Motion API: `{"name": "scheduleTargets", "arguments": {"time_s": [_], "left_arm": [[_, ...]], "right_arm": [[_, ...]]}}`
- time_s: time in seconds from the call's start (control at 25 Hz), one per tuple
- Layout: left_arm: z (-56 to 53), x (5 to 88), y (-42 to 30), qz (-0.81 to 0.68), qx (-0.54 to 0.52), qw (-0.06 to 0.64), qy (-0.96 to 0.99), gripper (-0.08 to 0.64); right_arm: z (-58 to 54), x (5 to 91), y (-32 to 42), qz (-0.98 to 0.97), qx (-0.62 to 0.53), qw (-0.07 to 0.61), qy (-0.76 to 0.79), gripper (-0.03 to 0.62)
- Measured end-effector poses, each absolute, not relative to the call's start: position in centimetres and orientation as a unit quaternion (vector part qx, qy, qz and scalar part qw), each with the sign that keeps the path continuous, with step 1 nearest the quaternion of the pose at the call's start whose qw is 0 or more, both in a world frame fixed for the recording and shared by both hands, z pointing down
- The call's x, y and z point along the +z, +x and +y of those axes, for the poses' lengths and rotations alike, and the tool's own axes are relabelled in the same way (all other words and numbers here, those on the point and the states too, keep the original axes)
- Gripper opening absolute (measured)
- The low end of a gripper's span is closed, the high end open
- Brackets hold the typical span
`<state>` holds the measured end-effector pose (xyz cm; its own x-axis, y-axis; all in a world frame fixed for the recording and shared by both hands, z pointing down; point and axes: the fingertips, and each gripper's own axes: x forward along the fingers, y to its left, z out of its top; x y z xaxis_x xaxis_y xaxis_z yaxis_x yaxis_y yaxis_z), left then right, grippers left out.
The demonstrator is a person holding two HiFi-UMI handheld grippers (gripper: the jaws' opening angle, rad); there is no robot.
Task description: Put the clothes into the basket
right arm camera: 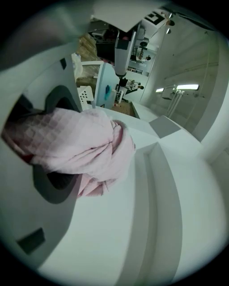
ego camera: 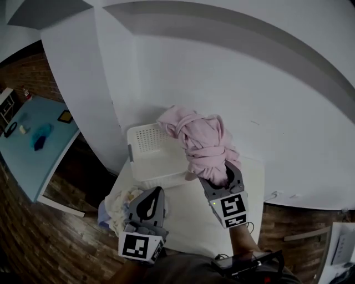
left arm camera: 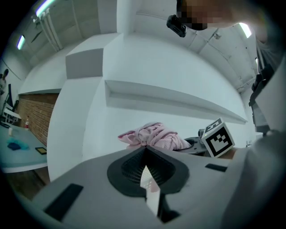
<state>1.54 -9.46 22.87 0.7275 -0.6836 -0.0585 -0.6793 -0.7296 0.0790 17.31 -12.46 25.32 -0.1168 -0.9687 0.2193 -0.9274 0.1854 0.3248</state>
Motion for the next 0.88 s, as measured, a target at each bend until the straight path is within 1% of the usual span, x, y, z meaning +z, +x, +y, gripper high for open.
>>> {"name": "scheduleTargets", "arguments": {"time_s": [0.16, 0.2, 0.24, 0.28, 0.32, 0.4, 0.52, 0.72, 0.8, 0.88], "left_arm": [[-9.7, 22.7, 0.9, -0.396, -0.039, 0.032, 0.917, 0.008], [-9.8, 22.9, 1.0, -0.401, -0.037, 0.035, 0.915, 0.008], [-10.1, 23.1, 0.8, -0.405, -0.036, 0.038, 0.913, 0.008], [-10.6, 23.4, 0.4, -0.408, -0.034, 0.042, 0.911, 0.008], [-11.3, 23.7, -0.2, -0.41, -0.033, 0.047, 0.91, 0.008], [-12.2, 24.3, -0.9, -0.412, -0.032, 0.054, 0.909, 0.008], [-12.7, 25.4, -0.9, -0.414, -0.026, 0.064, 0.908, 0.008], [-12.7, 25.7, 0.5, -0.399, -0.02, 0.067, 0.914, 0.008], [-12.4, 25.5, 0.9, -0.394, -0.019, 0.063, 0.917, 0.008], [-12.0, 25.2, 1.4, -0.389, -0.02, 0.06, 0.919, 0.008]], "right_arm": [[-14.0, 27.4, 16.9, -0.762, -0.027, 0.225, 0.606, 0.306], [-14.4, 27.8, 17.0, -0.763, -0.026, 0.235, 0.601, 0.32], [-15.0, 28.2, 16.7, -0.765, -0.026, 0.242, 0.596, 0.349], [-15.7, 28.4, 16.2, -0.768, -0.028, 0.243, 0.593, 0.378], [-16.5, 28.3, 15.5, -0.771, -0.03, 0.237, 0.59, 0.391], [-17.7, 27.6, 14.6, -0.776, -0.04, 0.22, 0.589, 0.391], [-18.0, 27.4, 14.5, -0.775, -0.051, 0.214, 0.592, 0.391], [-16.6, 28.7, 15.9, -0.77, -0.029, 0.207, 0.603, 0.388], [-15.8, 29.0, 16.3, -0.767, -0.027, 0.204, 0.607, 0.368], [-14.9, 28.8, 16.5, -0.766, -0.03, 0.197, 0.611, 0.335]]}}
